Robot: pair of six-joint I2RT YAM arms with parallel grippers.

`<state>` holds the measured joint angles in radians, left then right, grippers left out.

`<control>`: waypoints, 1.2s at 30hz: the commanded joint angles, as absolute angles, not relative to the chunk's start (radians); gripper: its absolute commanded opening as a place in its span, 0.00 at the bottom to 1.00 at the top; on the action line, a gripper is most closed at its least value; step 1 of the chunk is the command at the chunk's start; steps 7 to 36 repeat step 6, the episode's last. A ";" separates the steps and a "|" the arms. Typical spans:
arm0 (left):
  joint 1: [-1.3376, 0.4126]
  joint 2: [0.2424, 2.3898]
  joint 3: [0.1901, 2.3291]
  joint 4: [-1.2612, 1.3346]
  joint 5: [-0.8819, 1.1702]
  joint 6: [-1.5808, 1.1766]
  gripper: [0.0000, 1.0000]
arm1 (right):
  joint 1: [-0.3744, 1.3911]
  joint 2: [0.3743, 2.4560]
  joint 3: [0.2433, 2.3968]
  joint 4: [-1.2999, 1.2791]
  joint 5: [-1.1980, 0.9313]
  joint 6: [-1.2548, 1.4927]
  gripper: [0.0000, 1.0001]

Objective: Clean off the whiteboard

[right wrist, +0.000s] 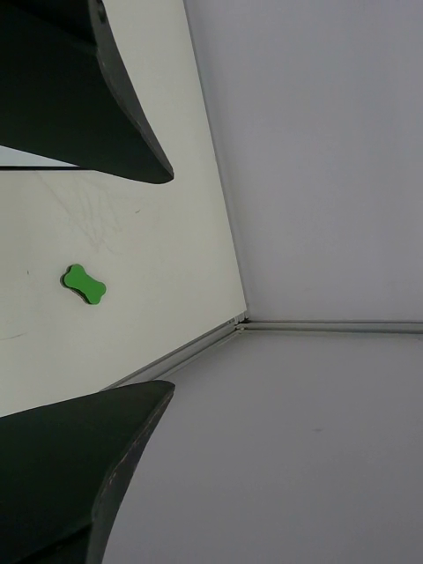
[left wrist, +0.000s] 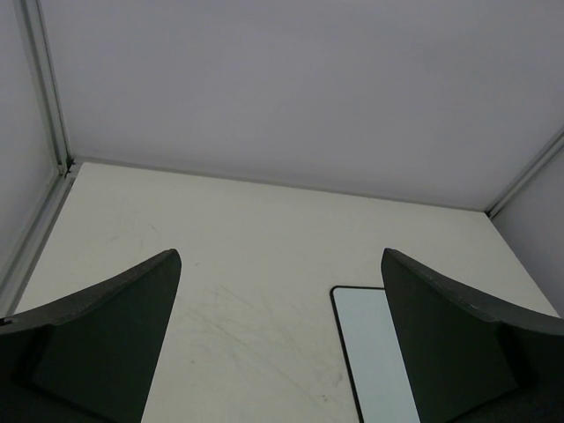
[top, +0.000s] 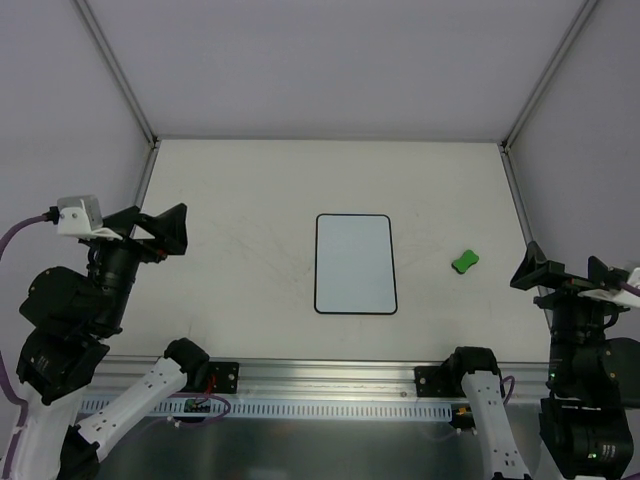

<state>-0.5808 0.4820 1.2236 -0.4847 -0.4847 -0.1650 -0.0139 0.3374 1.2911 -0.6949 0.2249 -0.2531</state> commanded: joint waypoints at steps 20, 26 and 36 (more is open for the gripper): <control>-0.574 0.512 1.216 -0.477 -0.495 -0.144 0.99 | -0.003 0.318 1.275 -0.660 0.245 -0.284 0.99; -0.574 0.512 1.216 -0.477 -0.495 -0.144 0.99 | -0.003 0.318 1.275 -0.660 0.245 -0.284 0.99; -0.574 0.512 1.216 -0.477 -0.495 -0.144 0.99 | -0.003 0.318 1.275 -0.660 0.245 -0.284 0.99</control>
